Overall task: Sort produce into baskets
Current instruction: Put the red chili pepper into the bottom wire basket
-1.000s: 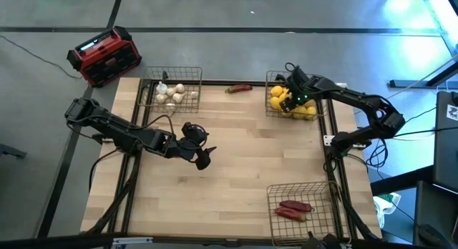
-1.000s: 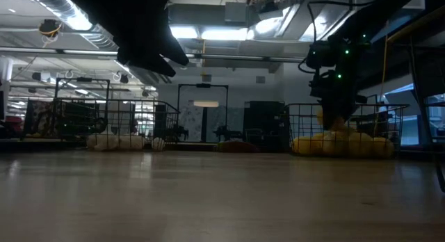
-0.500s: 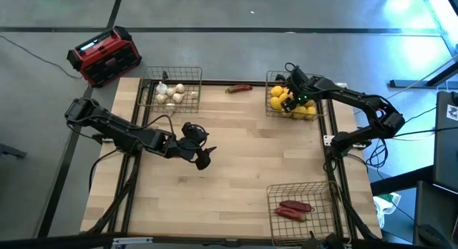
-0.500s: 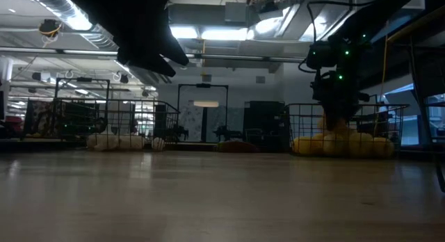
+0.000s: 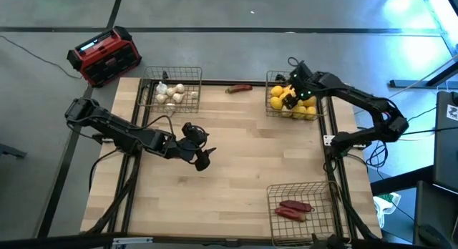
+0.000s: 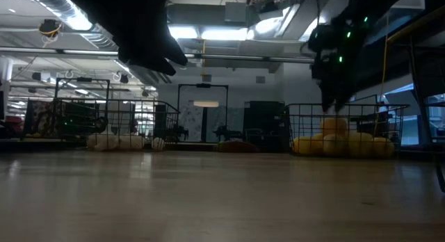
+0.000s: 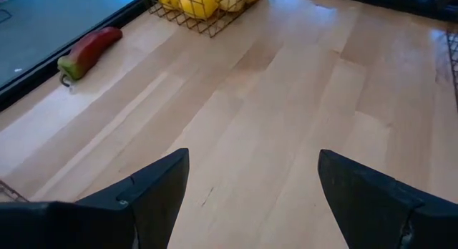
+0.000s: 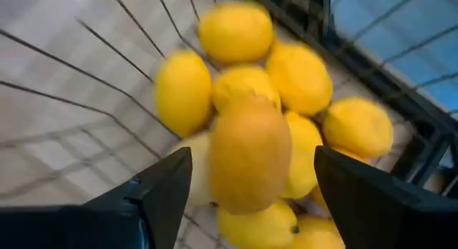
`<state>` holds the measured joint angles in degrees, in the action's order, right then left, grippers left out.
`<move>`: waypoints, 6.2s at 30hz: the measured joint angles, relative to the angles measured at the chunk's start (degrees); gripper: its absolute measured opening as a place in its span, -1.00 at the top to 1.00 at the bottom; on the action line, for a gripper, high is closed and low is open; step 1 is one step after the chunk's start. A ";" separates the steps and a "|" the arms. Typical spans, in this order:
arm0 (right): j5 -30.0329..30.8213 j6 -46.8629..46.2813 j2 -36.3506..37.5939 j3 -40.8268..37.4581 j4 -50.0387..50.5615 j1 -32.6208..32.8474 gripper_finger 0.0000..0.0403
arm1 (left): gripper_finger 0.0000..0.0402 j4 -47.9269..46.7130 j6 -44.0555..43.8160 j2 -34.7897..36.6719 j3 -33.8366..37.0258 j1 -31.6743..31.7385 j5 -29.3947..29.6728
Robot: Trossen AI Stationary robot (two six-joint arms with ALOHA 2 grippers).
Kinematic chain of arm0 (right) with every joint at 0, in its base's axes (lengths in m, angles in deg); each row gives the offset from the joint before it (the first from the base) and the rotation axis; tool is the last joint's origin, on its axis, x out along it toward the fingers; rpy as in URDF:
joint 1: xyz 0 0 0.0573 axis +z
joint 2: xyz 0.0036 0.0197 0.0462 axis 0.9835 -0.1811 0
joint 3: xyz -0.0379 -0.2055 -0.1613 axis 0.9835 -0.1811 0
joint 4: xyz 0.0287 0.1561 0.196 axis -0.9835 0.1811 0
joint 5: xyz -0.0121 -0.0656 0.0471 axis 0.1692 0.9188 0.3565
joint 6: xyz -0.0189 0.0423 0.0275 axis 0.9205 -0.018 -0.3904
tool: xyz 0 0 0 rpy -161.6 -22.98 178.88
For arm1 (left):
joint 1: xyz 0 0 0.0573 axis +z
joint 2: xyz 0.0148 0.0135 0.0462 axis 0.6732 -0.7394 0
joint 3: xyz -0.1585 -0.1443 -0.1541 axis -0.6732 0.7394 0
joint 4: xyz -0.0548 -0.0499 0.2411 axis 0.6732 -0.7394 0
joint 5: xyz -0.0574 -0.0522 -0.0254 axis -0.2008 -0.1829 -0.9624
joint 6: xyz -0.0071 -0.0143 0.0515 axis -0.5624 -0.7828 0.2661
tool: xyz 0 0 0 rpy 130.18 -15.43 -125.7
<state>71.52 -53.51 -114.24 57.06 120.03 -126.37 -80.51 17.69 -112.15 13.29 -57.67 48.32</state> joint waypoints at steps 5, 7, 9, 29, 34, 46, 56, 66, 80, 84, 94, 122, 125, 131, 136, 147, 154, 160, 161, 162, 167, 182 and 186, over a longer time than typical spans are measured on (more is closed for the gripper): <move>-4.90 -1.65 6.99 2.27 -2.40 3.06 -0.45 | -0.53 0.49 -0.99 0.00 0.00 0.48 0.23; -5.60 -2.69 10.02 2.27 -5.45 5.34 -0.45 | -0.53 2.09 -0.51 0.00 0.00 0.91 0.46; -5.55 -3.73 12.24 1.98 -8.94 8.43 -0.45 | -0.53 4.11 1.05 0.00 0.00 1.47 0.46; -5.38 -3.92 13.01 -5.88 -32.93 28.18 -0.45 | -0.53 7.73 17.86 -9.28 -10.83 23.85 -24.99; -5.25 -3.95 11.89 -5.88 -30.42 28.04 -0.45 | -0.53 -3.74 26.23 -19.05 -23.09 29.42 -25.11; -5.34 -3.97 11.69 -5.88 -22.07 28.06 -0.45 | -0.53 -18.86 36.96 -39.76 -44.88 43.56 -26.27; -5.36 -3.97 11.43 -5.88 -22.22 28.11 -0.45 | -0.53 -22.79 40.62 -53.15 -59.46 51.42 -30.47; -5.36 -3.98 11.43 -5.88 -22.23 28.09 -0.45 | -0.40 -23.14 44.06 -54.66 -59.93 53.88 -39.42; -5.36 -4.21 11.43 -5.88 -22.27 28.09 -0.45 | -0.11 -21.13 55.01 -54.88 -57.29 54.07 -37.62; -5.32 -4.23 11.43 -5.88 -22.67 28.09 -0.45 | -0.11 -20.24 56.06 -56.04 -57.29 54.43 -39.43; -5.23 -4.25 11.43 -5.86 -22.92 28.06 -0.45 | 0.12 -19.95 53.96 -57.00 -57.31 56.39 -45.51; -12.01 -7.47 11.43 -5.79 -24.45 28.17 -0.45 | 0.45 -31.08 44.21 -29.10 -57.31 43.40 -39.03; -11.59 -8.64 11.43 -5.79 -24.37 30.77 -0.45 | 0.46 -31.22 43.03 -25.74 -57.31 40.79 -39.02; -5.76 -8.39 11.43 -5.79 -29.96 38.36 -0.45 | 0.45 -30.03 41.23 -21.98 -57.31 34.34 -39.04; -0.87 -8.34 11.82 -5.79 -33.47 44.96 -0.45 | 0.46 -29.68 40.56 -21.22 -57.31 29.27 -38.75; 11.78 -8.39 14.90 -5.79 -30.74 57.98 -0.45 | 0.46 -15.75 38.26 -15.34 -45.48 20.99 -32.73; 18.84 -8.73 15.01 -5.84 -30.66 63.39 -0.45 | 0.45 12.77 30.59 -9.24 -22.60 16.08 -33.24; 19.02 -3.92 14.47 -5.84 -39.91 64.19 -0.45 | 0.45 29.25 27.38 -8.57 -13.16 11.50 -32.81; 17.78 -3.03 14.32 -5.85 -41.90 64.19 -0.45 | 0.45 30.76 27.49 -8.55 -12.65 10.72 -32.83; 16.69 -2.09 13.92 -5.86 -44.05 64.19 -0.45 | 0.45 32.14 27.63 -8.55 -12.20 10.00 -32.82; 11.60 2.24 10.94 -5.84 -56.27 64.08 -0.45 | 0.45 34.48 27.49 -8.52 -11.80 8.87 -31.28; 10.69 4.99 5.33 -5.86 -68.63 64.01 0.17 | 0.44 34.25 27.78 -8.51 -11.80 8.06 -31.78; 10.62 5.27 5.68 -5.86 -67.13 64.04 0.65 | 0.36 34.22 27.59 -8.52 -11.80 8.10 -32.04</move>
<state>82.14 -48.24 -108.56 51.20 52.90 -62.33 -46.30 45.28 -120.67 1.49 -49.57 16.28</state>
